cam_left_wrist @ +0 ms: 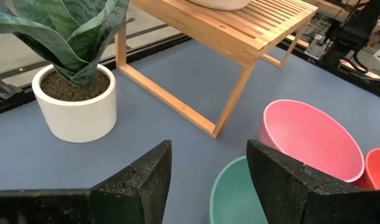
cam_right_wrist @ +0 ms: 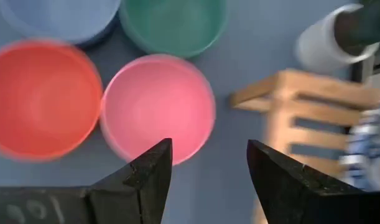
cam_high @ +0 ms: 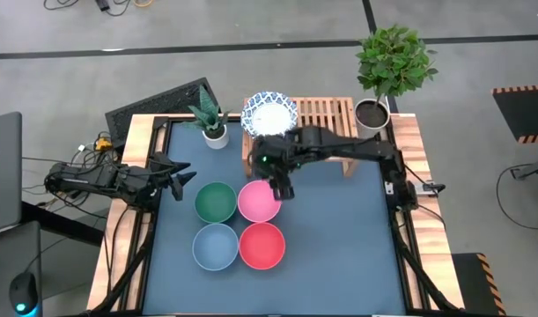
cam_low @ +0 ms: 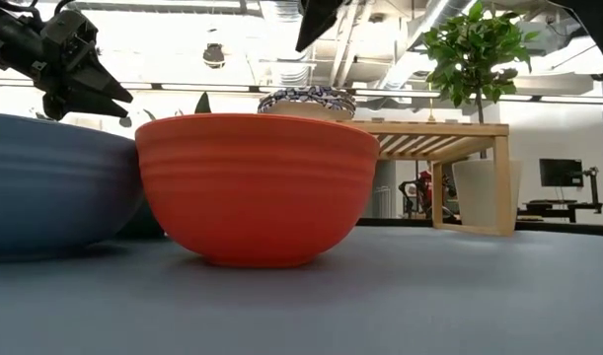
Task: Place and stack bowls onto a shelf
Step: Put the pink bowl on the shelf, then stack the orange bowl on top of the pink bowl on the shelf
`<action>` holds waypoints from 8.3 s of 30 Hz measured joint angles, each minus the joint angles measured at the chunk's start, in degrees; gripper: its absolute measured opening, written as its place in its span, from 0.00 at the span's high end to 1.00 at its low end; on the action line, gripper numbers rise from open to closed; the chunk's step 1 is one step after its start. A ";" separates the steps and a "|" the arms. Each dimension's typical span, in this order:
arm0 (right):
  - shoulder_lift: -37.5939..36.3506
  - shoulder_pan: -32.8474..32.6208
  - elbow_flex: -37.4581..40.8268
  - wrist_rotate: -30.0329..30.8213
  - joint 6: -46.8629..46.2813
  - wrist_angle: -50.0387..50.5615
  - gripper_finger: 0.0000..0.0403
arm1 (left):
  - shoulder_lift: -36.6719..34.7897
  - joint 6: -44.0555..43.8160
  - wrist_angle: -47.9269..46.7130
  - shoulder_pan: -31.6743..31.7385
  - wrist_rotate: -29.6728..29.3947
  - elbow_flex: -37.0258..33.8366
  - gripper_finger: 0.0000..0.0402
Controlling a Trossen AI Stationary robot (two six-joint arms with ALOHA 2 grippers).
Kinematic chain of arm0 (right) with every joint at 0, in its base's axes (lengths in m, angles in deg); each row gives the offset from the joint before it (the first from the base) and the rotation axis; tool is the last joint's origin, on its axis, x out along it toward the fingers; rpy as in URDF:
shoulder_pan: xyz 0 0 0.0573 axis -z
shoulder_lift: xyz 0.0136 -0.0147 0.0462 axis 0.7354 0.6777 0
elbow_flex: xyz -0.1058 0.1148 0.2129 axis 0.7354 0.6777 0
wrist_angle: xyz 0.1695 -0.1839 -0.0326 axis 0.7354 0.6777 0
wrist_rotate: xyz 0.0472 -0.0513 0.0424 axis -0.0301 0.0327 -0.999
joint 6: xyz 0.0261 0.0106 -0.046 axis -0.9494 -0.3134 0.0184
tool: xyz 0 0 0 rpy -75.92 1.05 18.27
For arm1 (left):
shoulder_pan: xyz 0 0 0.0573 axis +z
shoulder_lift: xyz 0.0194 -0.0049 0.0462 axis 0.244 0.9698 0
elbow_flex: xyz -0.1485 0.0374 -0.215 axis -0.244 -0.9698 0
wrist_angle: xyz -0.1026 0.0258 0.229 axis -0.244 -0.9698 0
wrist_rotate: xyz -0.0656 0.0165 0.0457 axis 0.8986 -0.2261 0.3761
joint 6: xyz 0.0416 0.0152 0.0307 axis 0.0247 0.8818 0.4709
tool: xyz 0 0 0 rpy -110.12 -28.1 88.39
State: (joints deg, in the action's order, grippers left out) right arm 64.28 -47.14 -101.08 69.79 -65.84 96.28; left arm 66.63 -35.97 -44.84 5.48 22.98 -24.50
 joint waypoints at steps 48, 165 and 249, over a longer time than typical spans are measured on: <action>-17.61 -7.38 50.20 -1.74 -4.78 -28.17 0.42 | 0.00 -0.35 -1.32 0.00 0.02 -0.01 0.52; -32.67 17.62 46.63 17.81 2.45 -4.50 0.50 | 0.00 -1.77 -1.92 0.00 -3.65 -0.02 0.52; 1.11 -9.47 35.07 -7.56 -32.89 -26.95 0.49 | 0.02 -3.02 -2.80 0.00 -0.95 -0.04 0.52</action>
State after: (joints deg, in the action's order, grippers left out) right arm 65.39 -56.62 -66.01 62.23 -98.73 69.33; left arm 66.65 -38.99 -47.64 5.48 22.03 -24.54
